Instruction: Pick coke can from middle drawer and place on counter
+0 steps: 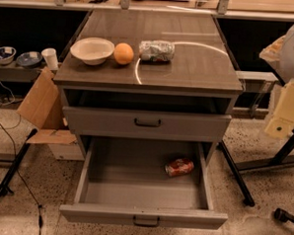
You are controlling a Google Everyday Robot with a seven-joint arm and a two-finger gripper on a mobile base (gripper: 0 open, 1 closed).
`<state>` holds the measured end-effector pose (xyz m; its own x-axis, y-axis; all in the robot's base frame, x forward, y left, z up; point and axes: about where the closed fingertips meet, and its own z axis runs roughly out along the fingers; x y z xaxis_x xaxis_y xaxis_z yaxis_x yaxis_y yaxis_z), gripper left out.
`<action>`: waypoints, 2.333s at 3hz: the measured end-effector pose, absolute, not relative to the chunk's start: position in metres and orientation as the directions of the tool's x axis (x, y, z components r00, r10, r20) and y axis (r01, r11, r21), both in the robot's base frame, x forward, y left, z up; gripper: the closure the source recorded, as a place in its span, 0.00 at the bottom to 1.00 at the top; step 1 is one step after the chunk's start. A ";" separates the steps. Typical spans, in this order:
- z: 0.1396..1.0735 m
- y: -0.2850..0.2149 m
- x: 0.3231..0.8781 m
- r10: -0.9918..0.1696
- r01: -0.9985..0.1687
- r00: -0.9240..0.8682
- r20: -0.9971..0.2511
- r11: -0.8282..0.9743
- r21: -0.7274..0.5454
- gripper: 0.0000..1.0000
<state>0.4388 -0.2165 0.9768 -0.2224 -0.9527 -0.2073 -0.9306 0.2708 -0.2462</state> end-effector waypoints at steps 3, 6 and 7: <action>0.906 -0.169 0.464 -0.832 -0.873 -0.459 -0.311 0.488 -0.017 0.00; 0.798 -0.110 0.449 -0.529 -0.592 -0.805 -0.270 0.752 0.290 0.00; 0.798 -0.110 0.449 -0.529 -0.592 -0.805 -0.270 0.752 0.290 0.00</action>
Offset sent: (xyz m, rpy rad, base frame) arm 0.0379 0.0425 -0.0616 0.1803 0.1846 -0.2103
